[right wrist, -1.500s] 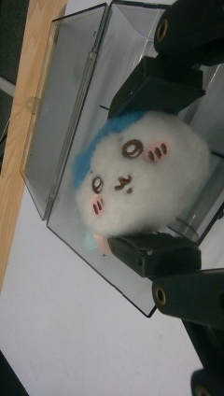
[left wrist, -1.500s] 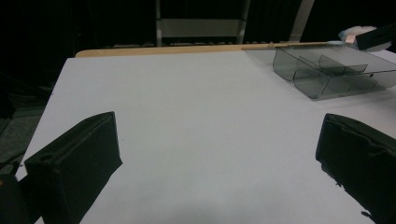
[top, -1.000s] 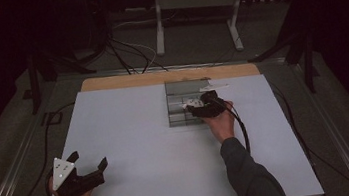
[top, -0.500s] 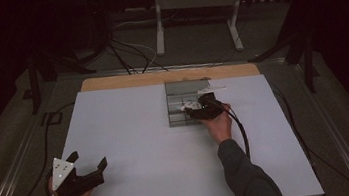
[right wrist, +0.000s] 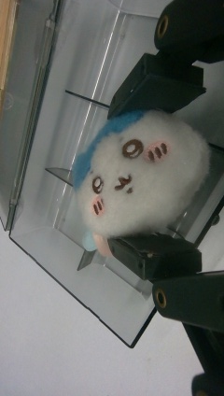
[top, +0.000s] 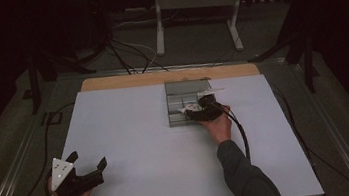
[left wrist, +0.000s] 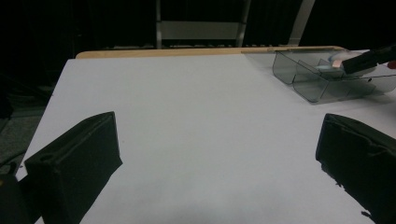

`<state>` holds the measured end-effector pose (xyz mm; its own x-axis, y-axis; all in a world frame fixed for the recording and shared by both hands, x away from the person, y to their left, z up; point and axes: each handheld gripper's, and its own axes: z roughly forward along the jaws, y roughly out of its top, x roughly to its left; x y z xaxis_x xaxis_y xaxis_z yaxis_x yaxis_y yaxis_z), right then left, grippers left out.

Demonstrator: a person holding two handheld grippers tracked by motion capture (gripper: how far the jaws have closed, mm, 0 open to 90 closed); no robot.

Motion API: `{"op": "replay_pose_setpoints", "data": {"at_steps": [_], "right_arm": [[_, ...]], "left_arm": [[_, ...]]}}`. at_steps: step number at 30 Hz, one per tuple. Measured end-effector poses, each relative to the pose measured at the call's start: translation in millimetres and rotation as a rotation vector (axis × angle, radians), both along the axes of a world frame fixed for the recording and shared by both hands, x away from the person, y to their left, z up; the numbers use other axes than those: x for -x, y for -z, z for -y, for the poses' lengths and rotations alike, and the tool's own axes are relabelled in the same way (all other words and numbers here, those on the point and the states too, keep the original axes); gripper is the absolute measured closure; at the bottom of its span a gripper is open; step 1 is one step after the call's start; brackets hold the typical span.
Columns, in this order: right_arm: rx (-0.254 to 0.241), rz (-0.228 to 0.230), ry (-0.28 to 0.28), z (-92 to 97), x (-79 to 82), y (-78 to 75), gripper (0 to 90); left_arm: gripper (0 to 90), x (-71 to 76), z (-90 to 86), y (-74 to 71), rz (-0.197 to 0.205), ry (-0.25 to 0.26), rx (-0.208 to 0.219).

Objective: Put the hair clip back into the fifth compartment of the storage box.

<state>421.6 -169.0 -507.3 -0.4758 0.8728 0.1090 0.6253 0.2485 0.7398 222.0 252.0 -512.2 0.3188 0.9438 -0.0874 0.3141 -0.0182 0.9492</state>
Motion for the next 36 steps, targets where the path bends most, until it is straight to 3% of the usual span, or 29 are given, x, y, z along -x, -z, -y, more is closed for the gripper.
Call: {"op": "replay_pose_setpoints", "data": {"at_steps": [9,12,15,25,36], "right_arm": [[0.005,-0.009,-0.002,-2.3,-0.3,2.9,32.9],[-0.009,-0.022,-0.017,-3.1,-0.9,4.3,27.9],[-0.017,-0.013,-0.018,-3.4,-0.5,4.9,16.1],[-0.012,0.021,-0.001,-0.6,1.4,-1.6,3.2],[-0.041,0.036,0.000,3.1,7.3,-6.9,0.0]], "left_arm": [[0.8,-0.1,-0.1,0.0,0.000,0.000,0.000],[0.8,-0.1,-0.1,0.1,0.000,-0.001,0.001],[0.8,-0.1,0.1,0.0,0.000,0.000,-0.001],[0.7,-0.6,0.9,0.4,-0.003,0.001,-0.002],[0.8,-0.8,0.9,0.4,-0.006,0.001,-0.003]]}}
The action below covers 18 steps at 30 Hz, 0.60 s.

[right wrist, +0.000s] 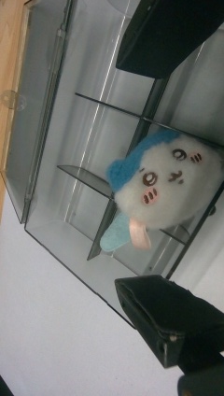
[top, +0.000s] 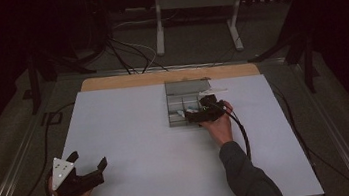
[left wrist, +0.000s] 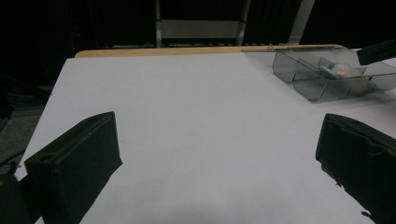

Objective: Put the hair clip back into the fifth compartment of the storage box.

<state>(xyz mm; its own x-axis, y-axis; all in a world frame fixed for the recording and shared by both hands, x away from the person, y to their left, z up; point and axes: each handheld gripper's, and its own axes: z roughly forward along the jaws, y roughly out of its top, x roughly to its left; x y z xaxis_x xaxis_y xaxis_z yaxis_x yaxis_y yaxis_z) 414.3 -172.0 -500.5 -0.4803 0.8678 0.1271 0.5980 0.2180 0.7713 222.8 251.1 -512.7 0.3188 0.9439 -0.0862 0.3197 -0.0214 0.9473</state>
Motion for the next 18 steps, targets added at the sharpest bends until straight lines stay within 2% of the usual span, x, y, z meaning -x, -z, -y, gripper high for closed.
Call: {"op": "replay_pose_setpoints", "data": {"at_steps": [7,18], "right_arm": [[-0.003,0.013,-0.007,4.4,3.8,-4.9,0.0],[0.007,0.051,-0.010,21.6,16.4,-15.2,0.0]], "left_arm": [[0.8,0.0,0.0,0.0,-0.001,-0.002,-0.001],[0.7,-0.2,0.1,0.0,-0.003,-0.003,-0.004]]}}
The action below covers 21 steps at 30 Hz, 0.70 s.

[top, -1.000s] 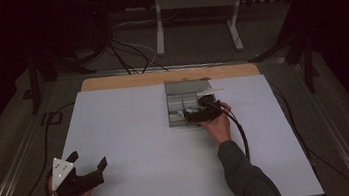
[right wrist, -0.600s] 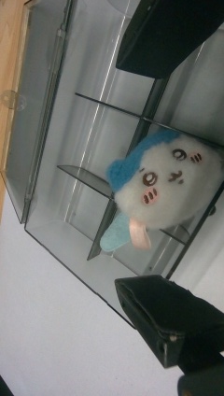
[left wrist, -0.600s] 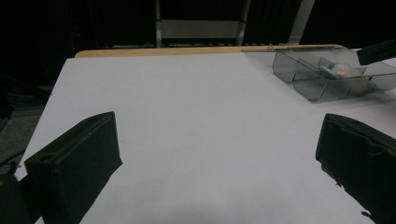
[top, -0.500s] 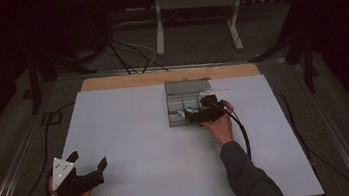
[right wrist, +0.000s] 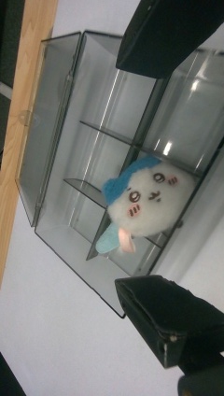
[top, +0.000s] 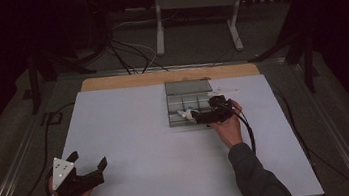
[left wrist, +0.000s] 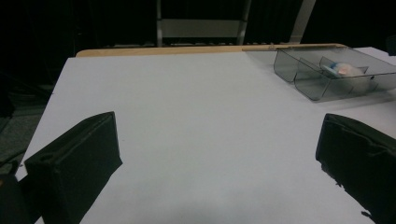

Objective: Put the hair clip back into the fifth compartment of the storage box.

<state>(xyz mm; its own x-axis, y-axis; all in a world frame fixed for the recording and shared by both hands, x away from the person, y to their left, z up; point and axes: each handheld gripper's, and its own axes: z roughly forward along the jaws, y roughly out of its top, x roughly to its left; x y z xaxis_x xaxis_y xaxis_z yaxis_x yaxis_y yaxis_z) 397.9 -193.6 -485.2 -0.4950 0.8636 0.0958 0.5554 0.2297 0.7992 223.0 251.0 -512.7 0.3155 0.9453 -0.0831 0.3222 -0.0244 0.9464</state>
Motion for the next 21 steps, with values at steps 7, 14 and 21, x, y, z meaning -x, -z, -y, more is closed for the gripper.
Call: {"op": "replay_pose_setpoints", "data": {"at_steps": [7,14,21], "right_arm": [[0.004,0.022,-0.010,8.0,11.0,-2.1,0.0],[-0.008,0.038,0.008,27.9,25.9,-1.5,0.0],[-0.004,0.064,0.010,40.0,39.3,-4.9,0.0]], "left_arm": [[0.7,-0.1,-0.3,0.0,-0.002,-0.002,-0.001],[0.8,-0.6,0.2,0.2,-0.003,-0.002,-0.001],[0.7,-0.8,0.0,0.2,-0.003,-0.003,-0.003]]}}
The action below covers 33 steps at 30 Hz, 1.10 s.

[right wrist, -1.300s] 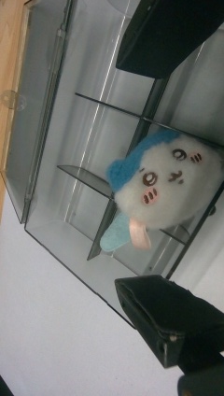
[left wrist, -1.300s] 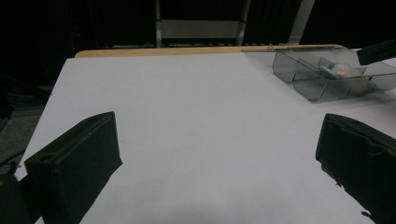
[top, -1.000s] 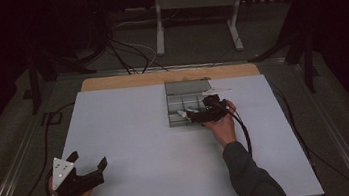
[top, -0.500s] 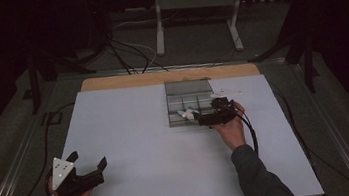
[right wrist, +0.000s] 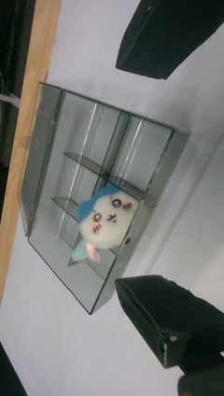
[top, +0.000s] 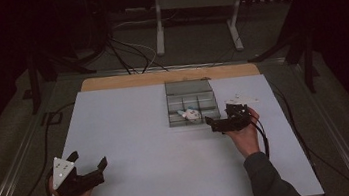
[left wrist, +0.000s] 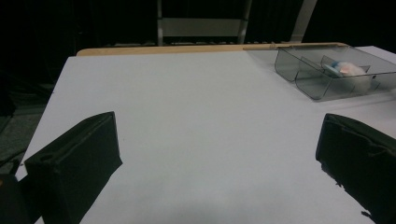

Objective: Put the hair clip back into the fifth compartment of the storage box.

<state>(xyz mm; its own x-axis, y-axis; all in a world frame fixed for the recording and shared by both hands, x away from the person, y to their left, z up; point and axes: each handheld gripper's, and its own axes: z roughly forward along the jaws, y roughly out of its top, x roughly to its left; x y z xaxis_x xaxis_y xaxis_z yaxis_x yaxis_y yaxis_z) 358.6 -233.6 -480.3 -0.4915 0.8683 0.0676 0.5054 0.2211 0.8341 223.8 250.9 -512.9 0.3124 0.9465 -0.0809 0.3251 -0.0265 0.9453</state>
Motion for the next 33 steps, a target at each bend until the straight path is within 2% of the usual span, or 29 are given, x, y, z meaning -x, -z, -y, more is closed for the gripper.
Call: {"op": "replay_pose_setpoints", "data": {"at_steps": [9,17,22,28,33], "right_arm": [[0.003,0.048,0.001,22.9,24.6,-2.8,0.0],[-0.016,0.080,0.019,47.4,47.6,4.8,0.0],[-0.056,0.090,0.010,56.9,64.6,12.3,0.0],[-0.077,0.097,-0.017,64.2,79.6,16.9,0.0],[-0.098,0.128,-0.029,72.3,92.8,18.1,0.0]], "left_arm": [[0.8,0.2,-0.9,-0.1,-0.002,-0.008,-0.002],[0.7,-0.1,0.3,-0.7,-0.006,-0.003,-0.019],[0.7,0.9,0.5,-2.3,-0.004,-0.004,-0.021],[0.7,2.6,-1.9,-4.4,0.004,-0.008,-0.016],[0.7,3.6,-2.4,-5.4,0.007,0.002,-0.011]]}}
